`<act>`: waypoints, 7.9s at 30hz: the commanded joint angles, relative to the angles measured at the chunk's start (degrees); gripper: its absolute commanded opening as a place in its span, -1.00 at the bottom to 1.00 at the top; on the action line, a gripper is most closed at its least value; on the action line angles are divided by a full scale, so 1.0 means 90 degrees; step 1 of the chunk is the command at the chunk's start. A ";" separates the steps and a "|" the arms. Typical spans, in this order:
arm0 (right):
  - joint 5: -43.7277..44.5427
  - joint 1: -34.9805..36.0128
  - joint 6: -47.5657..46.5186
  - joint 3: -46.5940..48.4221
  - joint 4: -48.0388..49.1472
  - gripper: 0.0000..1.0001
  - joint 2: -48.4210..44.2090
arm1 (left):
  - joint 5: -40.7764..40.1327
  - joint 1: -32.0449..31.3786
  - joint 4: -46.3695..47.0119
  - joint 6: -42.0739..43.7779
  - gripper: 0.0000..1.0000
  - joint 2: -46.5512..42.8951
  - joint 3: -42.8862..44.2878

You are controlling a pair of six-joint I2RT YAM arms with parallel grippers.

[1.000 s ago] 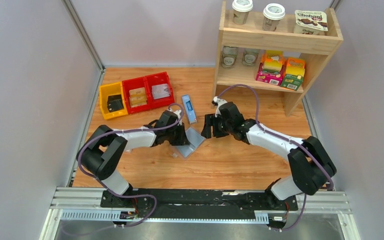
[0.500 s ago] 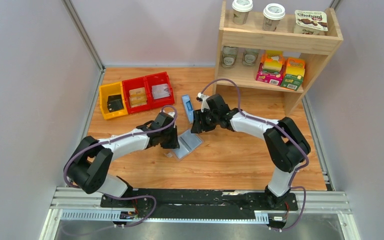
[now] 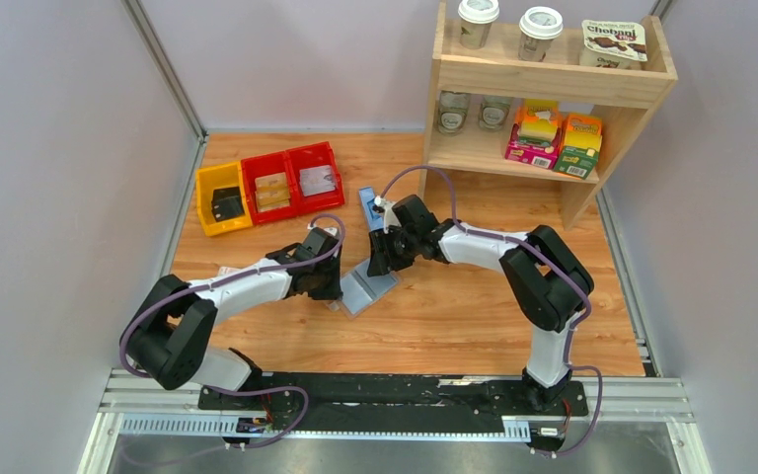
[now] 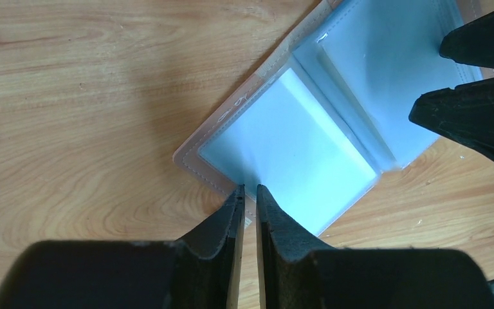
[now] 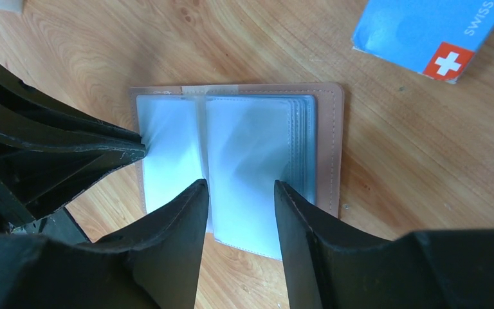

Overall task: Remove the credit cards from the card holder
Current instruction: Remove the credit card from the card holder.

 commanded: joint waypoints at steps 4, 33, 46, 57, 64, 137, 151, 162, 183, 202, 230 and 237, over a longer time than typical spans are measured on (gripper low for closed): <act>0.0554 0.0195 -0.0057 -0.0177 0.0071 -0.03 -0.0352 | -0.0085 -0.0022 0.0202 0.0138 -0.64 0.0439 -0.0308; 0.0664 0.0391 -0.0261 -0.0226 0.0022 0.00 -0.0294 | 0.0775 -0.0139 0.1208 0.0665 -0.68 0.0537 -0.0308; 0.2302 0.0488 -0.0096 -0.0422 -0.0534 0.19 -0.1261 | 0.0755 -0.0481 0.1276 0.0890 -0.69 0.0800 0.0053; 0.3298 0.0489 -0.0086 -0.0559 -0.0592 0.26 -0.1300 | 0.0668 -0.0598 0.1228 0.0949 -0.70 0.0957 0.0161; 0.2991 0.0489 -0.0456 -0.0705 -0.0310 0.39 -0.1388 | 0.0482 -0.0598 0.1013 0.0968 -0.70 0.0674 -0.0083; 0.0801 0.0615 -0.0769 -0.0968 -0.0154 0.31 -0.1525 | 0.0121 -0.0598 0.0954 0.0617 -0.72 0.0518 -0.0190; 0.1076 0.0576 -0.0740 -0.0930 0.0031 0.29 -0.1320 | -0.0748 -0.0598 0.0378 0.0197 -0.53 -0.1171 -0.0542; -0.0449 0.0655 -0.0398 -0.0773 0.0383 0.23 -0.0500 | -0.1072 -0.0588 0.0426 -0.0320 -0.52 -0.2032 -0.0035; 0.1192 -0.0605 -0.0428 -0.0373 -0.0398 0.01 -0.0657 | 0.0755 -0.0588 0.0564 0.0088 -0.63 0.1279 0.1372; 0.1426 -0.0058 0.0608 -0.1194 -0.0457 -0.14 -0.1720 | -0.0310 -0.0413 -0.0189 0.0998 -0.55 0.0821 0.1470; 0.0264 -0.0351 0.0412 -0.1252 0.0706 -0.58 -0.0568 | 0.1409 0.0066 0.3297 -0.1560 -0.28 0.0322 -0.0473; 0.0254 -0.0381 0.0422 -0.1496 0.0833 -0.59 -0.0509 | 0.1683 0.0183 0.3834 -0.1864 -0.28 0.0654 -0.0786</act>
